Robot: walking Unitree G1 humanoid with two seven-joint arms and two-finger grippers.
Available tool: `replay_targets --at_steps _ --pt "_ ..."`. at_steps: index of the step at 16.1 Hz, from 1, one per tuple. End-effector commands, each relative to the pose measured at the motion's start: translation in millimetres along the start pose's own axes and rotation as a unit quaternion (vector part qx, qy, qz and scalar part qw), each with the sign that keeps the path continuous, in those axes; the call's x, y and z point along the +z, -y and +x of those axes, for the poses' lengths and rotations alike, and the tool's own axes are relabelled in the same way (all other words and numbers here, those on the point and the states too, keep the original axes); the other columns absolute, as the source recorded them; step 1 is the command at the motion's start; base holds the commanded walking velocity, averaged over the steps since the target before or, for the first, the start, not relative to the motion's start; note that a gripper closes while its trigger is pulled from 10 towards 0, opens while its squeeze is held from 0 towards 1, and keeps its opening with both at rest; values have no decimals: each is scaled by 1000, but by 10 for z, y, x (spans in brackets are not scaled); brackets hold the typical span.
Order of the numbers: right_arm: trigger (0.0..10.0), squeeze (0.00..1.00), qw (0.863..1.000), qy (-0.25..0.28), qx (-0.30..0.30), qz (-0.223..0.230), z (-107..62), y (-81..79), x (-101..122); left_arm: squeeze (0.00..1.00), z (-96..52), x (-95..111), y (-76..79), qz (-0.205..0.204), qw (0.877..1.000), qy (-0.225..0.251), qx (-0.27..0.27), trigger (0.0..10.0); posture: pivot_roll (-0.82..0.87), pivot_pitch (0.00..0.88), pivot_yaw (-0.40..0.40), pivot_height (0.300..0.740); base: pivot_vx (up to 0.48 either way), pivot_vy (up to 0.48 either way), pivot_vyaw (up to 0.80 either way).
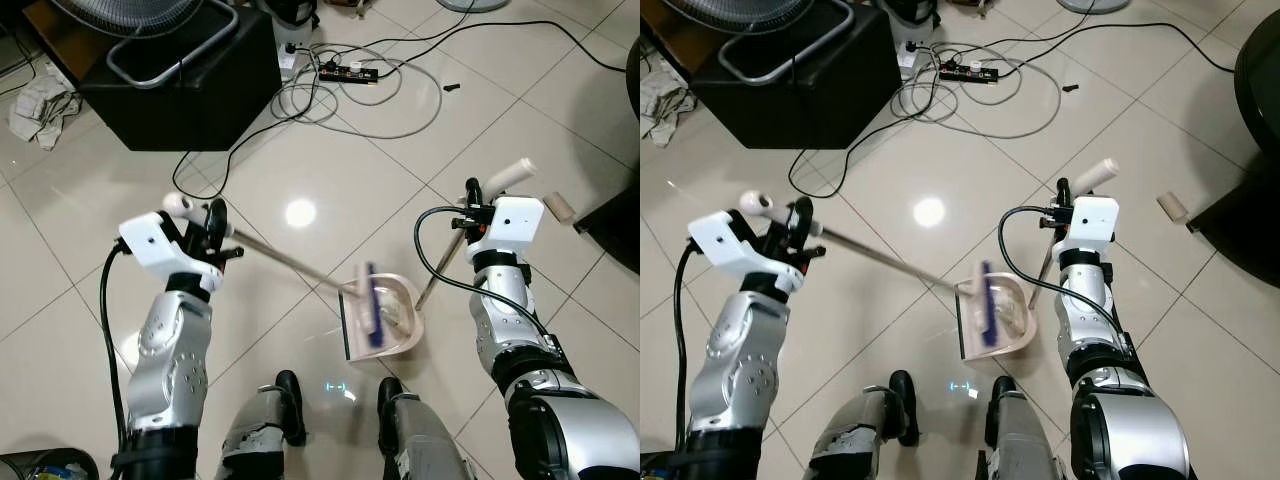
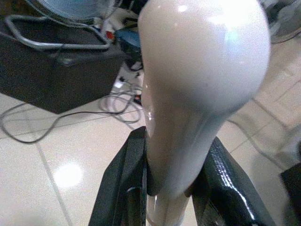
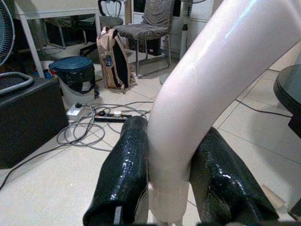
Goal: Sweep floor
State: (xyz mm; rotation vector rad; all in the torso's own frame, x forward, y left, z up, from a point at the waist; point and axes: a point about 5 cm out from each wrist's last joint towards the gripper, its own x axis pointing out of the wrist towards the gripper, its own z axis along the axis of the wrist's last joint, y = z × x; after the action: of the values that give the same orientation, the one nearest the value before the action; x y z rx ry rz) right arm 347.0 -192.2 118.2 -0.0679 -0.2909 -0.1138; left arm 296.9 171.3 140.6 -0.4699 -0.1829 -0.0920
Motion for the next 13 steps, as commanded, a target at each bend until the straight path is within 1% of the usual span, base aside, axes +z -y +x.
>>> replay_targets --at_steps 1,2,3,4,5,6,7,8,9,10,11,12,13 --pt "10000 0 999 -35 -10 -10 -77 70 -119 0 -1 -3 -31 -8 1000 -4 -12 10000 131 261 48 740 0 0 0" --pt "10000 0 999 -37 -16 -13 -68 113 -118 0 56 52 -76 48 999 4 -20 10000 124 240 44 740 0 0 0" --pt "10000 0 999 -37 -19 -13 -65 131 -114 0 84 88 -87 69 997 13 -21 10000 123 232 42 740 0 0 0" --pt "10000 0 999 -32 -35 -10 -60 192 -98 0 183 248 -85 101 993 47 -29 10000 123 224 40 740 0 0 0" --pt "10000 0 999 -27 -43 -6 -71 220 -95 0 225 347 -77 112 991 65 -39 10000 119 215 40 740 0 0 0" --pt "10000 0 999 -26 -47 -5 -79 235 -96 0 243 399 -77 116 990 73 -45 10000 119 213 39 740 0 0 0" --pt "10000 0 998 -25 -55 -4 -95 273 -101 0 279 498 -90 119 988 86 -55 10000 118 203 40 740 0 0 0" --pt "10000 0 997 -21 -71 2 -96 336 -90 0 315 597 -140 122 986 94 -60 10000 115 186 41 740 0 0 0" --pt "10000 0 997 -17 -80 7 -91 373 -76 0 327 636 -191 129 985 95 -56 10000 115 186 41 740 0 0 0" --pt "10000 0 996 -14 -88 14 -85 406 -63 0 334 655 -249 139 985 93 -49 10000 111 180 43 740 0 0 0" --pt "10000 0 994 -17 -98 32 -65 457 -54 0 327 642 -369 165 982 87 -27 10000 101 156 41 740 0 0 0" --pt "10000 0 992 -27 -103 75 12 504 -23 0 280 524 -507 214 975 63 13 10000 87 135 27 740 0 0 0" --pt "10000 0 991 -21 -101 90 48 515 12 0 249 458 -555 231 971 51 37 10000 81 129 25 740 0 0 0"
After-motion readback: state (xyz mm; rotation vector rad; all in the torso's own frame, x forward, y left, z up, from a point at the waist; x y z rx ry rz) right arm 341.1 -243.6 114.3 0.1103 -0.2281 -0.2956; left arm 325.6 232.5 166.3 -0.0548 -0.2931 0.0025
